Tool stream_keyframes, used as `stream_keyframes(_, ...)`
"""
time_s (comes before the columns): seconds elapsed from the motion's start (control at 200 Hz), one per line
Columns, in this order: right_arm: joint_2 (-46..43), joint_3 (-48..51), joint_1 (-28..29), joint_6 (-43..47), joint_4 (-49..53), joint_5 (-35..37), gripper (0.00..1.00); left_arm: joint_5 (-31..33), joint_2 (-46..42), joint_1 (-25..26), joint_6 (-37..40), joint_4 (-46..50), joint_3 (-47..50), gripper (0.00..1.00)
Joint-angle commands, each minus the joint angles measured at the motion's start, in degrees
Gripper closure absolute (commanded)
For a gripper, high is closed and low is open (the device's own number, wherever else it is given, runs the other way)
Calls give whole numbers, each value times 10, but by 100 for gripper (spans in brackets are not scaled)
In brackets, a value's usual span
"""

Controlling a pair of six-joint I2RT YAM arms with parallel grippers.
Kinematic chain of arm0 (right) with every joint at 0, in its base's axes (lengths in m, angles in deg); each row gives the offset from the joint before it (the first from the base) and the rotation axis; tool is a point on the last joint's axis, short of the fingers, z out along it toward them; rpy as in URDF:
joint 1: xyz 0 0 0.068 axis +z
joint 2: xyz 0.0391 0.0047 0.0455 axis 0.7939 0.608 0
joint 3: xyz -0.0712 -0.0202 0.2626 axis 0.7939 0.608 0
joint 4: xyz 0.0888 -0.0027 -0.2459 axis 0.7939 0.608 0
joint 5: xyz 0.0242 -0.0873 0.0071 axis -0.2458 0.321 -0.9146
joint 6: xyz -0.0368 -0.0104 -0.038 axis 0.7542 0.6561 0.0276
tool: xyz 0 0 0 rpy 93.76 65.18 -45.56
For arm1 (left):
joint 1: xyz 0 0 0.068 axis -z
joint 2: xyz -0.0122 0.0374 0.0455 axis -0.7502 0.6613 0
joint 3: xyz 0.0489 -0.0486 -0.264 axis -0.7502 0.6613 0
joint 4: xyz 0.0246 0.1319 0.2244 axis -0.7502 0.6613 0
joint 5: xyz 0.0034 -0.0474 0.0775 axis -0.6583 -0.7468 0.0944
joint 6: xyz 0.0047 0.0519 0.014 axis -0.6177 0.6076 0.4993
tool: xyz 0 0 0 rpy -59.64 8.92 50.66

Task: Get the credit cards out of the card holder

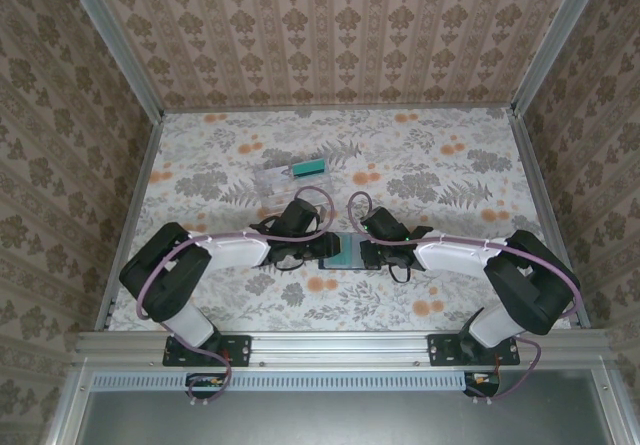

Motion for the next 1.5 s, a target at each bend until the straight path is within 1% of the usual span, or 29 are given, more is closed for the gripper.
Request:
stream_keyframes(0.0, 3, 6, 2, -7, 9, 13, 86, -16, 12, 6, -10, -10, -12, 58)
stream_keyframes(0.13, 4, 6, 2, -8, 9, 11, 86, -25, 14, 7, -14, -19, -11, 58)
stream_keyframes(0.305, 0, 6, 2, -8, 13, 14, 86, 14, -8, 7, 5, 39, -18, 58)
stream_keyframes(0.42, -22, 5, 2, -13, 28, 31, 86, 17, -9, 8, 14, 56, -25, 58)
stream_keyframes(0.57, -56, 4, -2, -24, 59, 65, 84, 10, 3, 9, 13, 49, -26, 58)
stream_keyframes(0.64, -61, 10, -10, -28, 63, 69, 83, 6, 6, 10, 13, 45, -26, 58)
stream_keyframes(0.795, -38, 23, -21, -37, 52, 55, 82, 4, 9, 12, 15, 46, -30, 58)
stream_keyframes(1.04, 5, 26, -23, -44, 17, 16, 82, -3, 12, 15, 17, 45, -37, 57)
stream_keyframes(1.495, 0, 33, -23, -49, 9, 6, 82, -19, 37, 23, 11, 39, -54, 57)
